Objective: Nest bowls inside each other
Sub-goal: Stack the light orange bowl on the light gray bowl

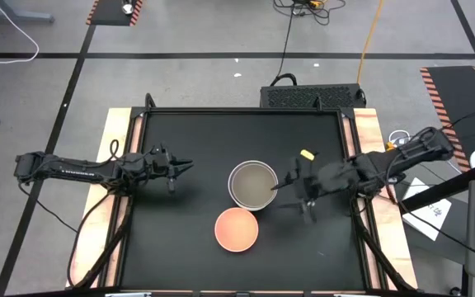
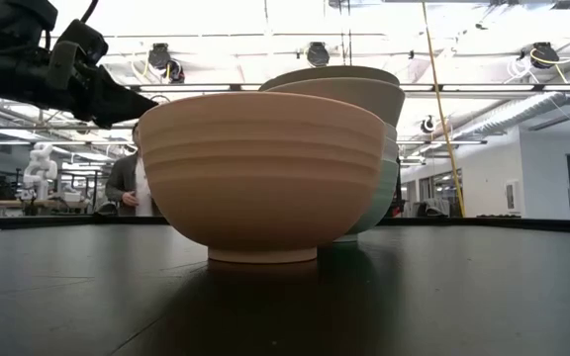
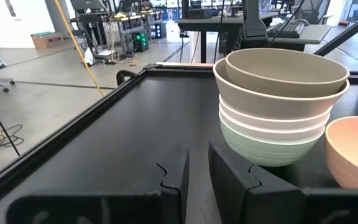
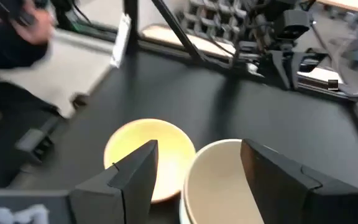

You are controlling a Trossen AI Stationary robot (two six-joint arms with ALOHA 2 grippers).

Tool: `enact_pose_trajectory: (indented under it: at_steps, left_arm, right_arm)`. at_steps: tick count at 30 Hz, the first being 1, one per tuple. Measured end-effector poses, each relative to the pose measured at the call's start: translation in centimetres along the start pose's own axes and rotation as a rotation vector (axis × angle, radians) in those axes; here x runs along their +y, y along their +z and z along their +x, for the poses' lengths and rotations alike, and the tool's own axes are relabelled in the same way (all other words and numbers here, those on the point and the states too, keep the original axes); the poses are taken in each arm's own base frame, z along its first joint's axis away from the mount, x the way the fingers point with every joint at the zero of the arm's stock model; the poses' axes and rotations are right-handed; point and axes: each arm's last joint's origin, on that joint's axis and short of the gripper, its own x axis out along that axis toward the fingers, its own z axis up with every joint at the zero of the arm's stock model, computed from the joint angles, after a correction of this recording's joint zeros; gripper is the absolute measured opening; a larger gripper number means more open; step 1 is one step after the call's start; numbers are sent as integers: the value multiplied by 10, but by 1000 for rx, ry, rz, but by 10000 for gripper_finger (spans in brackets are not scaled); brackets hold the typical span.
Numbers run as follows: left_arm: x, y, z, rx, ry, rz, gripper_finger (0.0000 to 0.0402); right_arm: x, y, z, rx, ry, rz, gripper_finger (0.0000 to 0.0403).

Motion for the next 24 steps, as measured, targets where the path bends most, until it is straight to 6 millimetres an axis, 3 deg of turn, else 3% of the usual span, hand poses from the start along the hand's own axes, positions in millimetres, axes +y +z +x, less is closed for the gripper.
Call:
enact_pose_trajectory:
  at_steps: [6, 18, 24]
  left_arm:
    - [0, 0, 0, 5, 0, -11, 62]
    - [0, 0, 0, 2, 0, -29, 62]
    - [0, 0, 0, -3, 0, -56, 62]
  right_arm:
    - [26, 21, 17, 99, -77, -96, 223]
    - [49, 25, 30, 80, 199, 89, 224]
    - [58, 18, 57, 100, 217, 109, 224]
